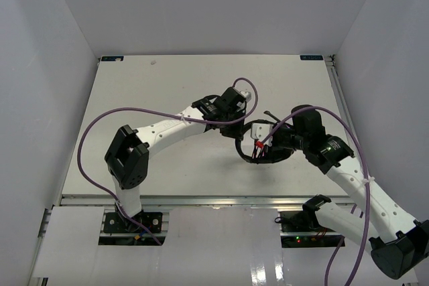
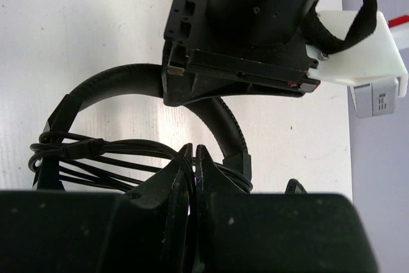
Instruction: Wrap the headphones
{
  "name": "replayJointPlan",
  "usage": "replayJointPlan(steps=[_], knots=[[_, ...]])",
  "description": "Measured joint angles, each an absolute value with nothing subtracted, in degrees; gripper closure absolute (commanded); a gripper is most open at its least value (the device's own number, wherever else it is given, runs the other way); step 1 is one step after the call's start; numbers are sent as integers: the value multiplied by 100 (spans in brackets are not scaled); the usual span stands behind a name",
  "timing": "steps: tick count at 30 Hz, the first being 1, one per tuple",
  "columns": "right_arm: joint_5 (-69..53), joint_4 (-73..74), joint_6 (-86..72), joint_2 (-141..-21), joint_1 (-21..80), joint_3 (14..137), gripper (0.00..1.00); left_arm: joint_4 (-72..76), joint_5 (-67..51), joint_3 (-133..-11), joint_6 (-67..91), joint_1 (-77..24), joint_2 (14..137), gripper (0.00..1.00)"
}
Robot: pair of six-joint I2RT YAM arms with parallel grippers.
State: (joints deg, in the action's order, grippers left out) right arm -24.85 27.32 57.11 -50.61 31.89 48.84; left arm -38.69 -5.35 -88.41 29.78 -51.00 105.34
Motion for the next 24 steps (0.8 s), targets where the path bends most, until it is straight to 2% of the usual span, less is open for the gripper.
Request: replayJointPlan(steps=[10, 13, 16, 18, 19, 24], knots=[[-2664, 2385, 5544, -5137, 2960, 4757, 67, -4059, -198, -8761, 2941, -5117, 10447, 100], [-2678, 2327, 5547, -5137, 2958, 4702, 66, -4197, -112, -8739, 2939, -5118, 10447, 100], [-2719, 2330, 5564, -5149, 2958, 4681, 68, -4319, -61, -8706, 2930, -5120, 10447, 100], [-2738, 2342, 5585, -5185, 2958, 4681, 74, -4404, -44, -8705, 2904, -5119, 10447, 100], [-2749, 2344, 5592, -5210, 2958, 4681, 80, -4438, -38, -8705, 2893, -5118, 10447, 100], [-2798, 2386, 5633, -5290, 2958, 4674, 88, -4587, 78, -8703, 2847, -5120, 10447, 100]])
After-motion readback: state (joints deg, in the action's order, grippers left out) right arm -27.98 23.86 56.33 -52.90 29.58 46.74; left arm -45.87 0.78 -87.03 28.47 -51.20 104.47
